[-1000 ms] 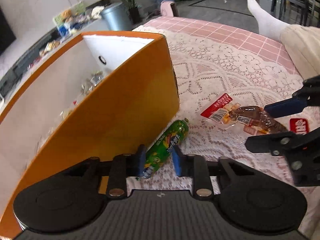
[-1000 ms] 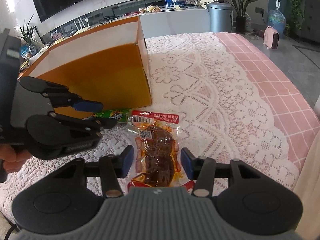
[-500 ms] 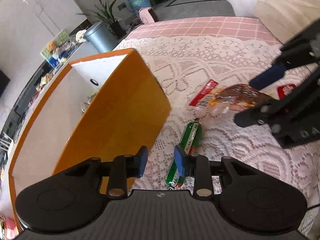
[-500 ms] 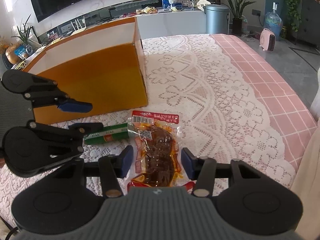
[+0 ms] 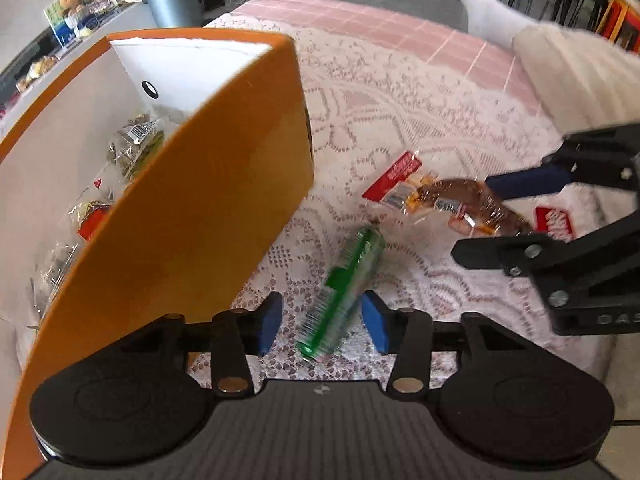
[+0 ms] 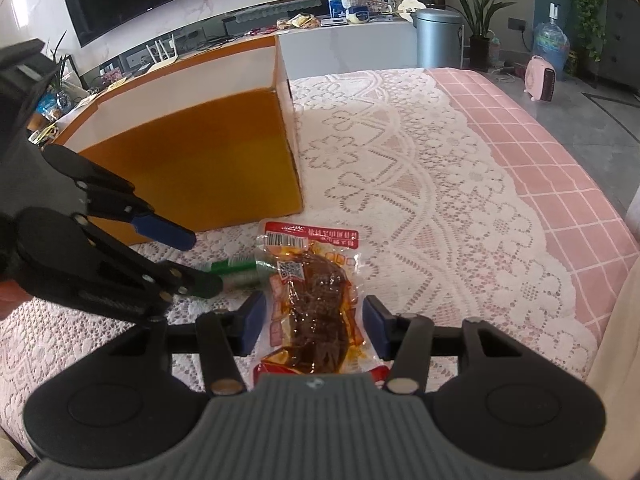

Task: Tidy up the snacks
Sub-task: 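Grasp the green stick snack with the left tool while the right tool holds the meat packet, then carry both snacks over the orange box and lower them inside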

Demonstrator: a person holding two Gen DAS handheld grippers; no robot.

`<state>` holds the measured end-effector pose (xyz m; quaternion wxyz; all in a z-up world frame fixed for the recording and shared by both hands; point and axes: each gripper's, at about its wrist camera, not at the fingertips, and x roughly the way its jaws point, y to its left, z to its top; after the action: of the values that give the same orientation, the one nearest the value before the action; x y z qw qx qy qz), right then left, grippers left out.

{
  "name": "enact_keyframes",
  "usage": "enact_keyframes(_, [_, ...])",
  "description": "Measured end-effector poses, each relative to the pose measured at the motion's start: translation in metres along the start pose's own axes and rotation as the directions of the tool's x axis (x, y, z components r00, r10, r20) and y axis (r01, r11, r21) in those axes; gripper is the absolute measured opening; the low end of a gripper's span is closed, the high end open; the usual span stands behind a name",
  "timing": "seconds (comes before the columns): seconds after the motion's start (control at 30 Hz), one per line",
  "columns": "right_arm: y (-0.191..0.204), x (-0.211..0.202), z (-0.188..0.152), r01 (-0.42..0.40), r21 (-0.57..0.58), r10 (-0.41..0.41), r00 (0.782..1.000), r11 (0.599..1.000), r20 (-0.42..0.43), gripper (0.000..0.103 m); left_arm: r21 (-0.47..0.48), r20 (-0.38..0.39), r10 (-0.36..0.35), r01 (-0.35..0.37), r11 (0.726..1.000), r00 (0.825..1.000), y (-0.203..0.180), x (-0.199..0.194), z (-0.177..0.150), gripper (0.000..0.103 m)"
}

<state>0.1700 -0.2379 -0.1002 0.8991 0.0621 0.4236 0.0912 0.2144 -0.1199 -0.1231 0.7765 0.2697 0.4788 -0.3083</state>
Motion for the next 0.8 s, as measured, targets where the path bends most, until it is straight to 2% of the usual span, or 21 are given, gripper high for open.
enact_keyframes(0.17, [-0.001, 0.001, 0.0, 0.0, 0.005, 0.0, 1.0, 1.0, -0.007, 0.052, -0.035, 0.011, 0.006, -0.006, 0.999, 1.0, -0.001, 0.001, -0.006, 0.029])
enact_keyframes(0.43, [0.002, 0.003, 0.001, -0.008, -0.011, 0.008, 1.0, 1.0, -0.007, 0.052, -0.12, 0.049, 0.037, -0.03, 0.992, 0.998, -0.002, -0.005, -0.012, 0.027])
enact_keyframes(0.6, [0.0, 0.002, 0.001, -0.007, -0.003, 0.007, 1.0, 1.0, -0.007, 0.051, -0.236, 0.102, 0.06, -0.035, 0.971, 0.993, 0.003, -0.021, -0.018, 0.025])
enact_keyframes(0.8, [0.002, -0.001, -0.001, -0.01, -0.008, 0.01, 1.0, 1.0, 0.002, 0.051, -0.331, 0.149, 0.091, -0.037, 0.943, 0.985, 0.004, -0.043, -0.028, 0.025])
